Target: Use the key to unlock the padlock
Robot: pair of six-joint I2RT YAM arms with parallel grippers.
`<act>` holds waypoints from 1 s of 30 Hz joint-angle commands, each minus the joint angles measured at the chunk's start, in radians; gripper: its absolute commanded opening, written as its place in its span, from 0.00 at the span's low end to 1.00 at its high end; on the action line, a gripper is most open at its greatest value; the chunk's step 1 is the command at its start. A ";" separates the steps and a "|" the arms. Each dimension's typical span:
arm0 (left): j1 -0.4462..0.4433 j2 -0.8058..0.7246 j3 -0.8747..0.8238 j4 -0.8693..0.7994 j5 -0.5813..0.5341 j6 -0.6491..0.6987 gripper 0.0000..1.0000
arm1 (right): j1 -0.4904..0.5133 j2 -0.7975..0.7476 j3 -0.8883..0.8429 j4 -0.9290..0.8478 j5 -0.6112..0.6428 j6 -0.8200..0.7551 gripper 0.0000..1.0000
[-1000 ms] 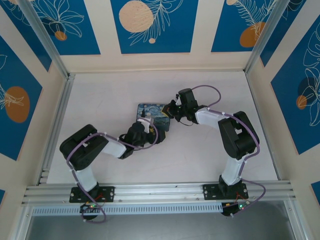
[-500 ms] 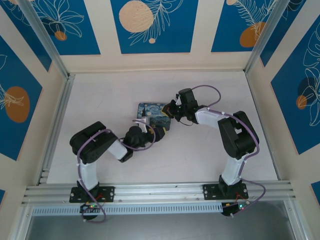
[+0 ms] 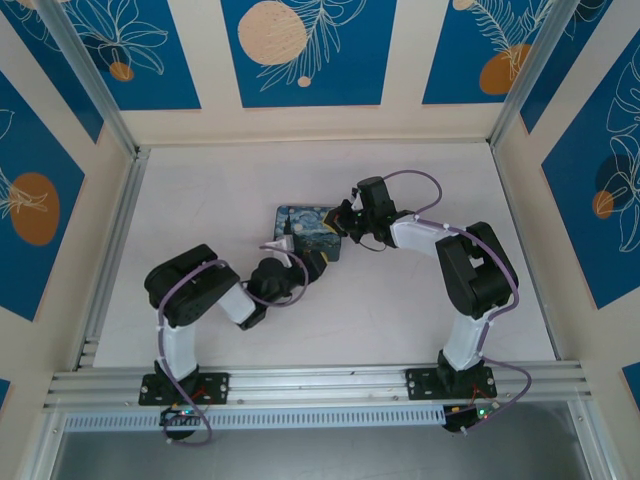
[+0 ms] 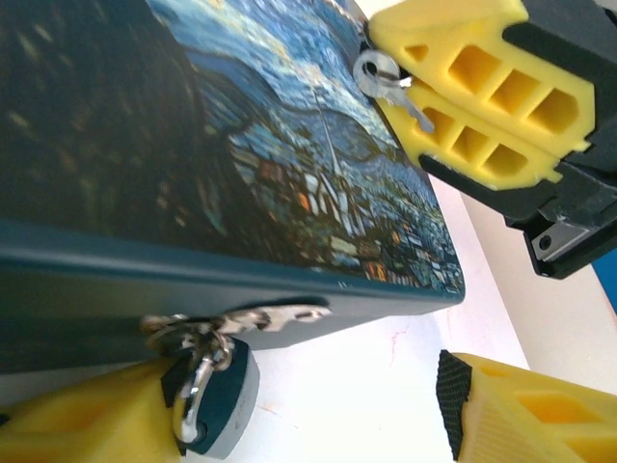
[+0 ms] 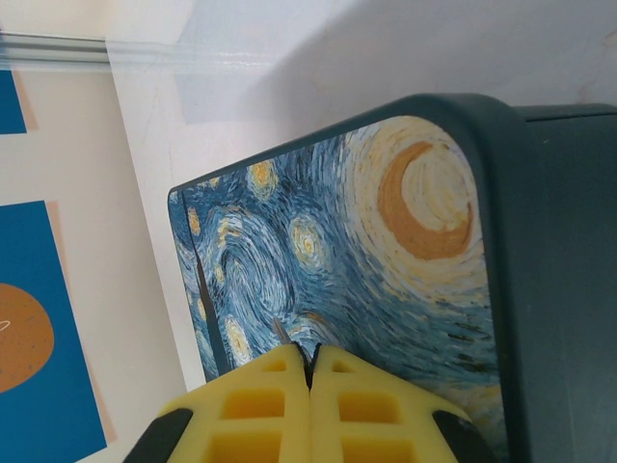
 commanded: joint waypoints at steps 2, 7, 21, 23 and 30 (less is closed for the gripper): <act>-0.042 0.036 0.020 0.010 -0.051 -0.021 0.66 | -0.005 0.028 -0.008 -0.026 -0.016 -0.011 0.00; -0.065 0.056 0.020 -0.035 -0.171 -0.077 0.61 | -0.006 0.029 -0.011 -0.024 -0.016 -0.010 0.00; -0.070 0.112 0.054 -0.118 -0.282 -0.173 0.45 | -0.013 0.031 -0.011 -0.025 -0.022 -0.012 0.00; -0.071 0.112 0.052 -0.132 -0.296 -0.182 0.41 | -0.015 0.031 -0.013 -0.026 -0.022 -0.011 0.00; -0.074 0.110 0.045 -0.153 -0.319 -0.197 0.27 | -0.017 0.031 -0.017 -0.020 -0.024 -0.009 0.00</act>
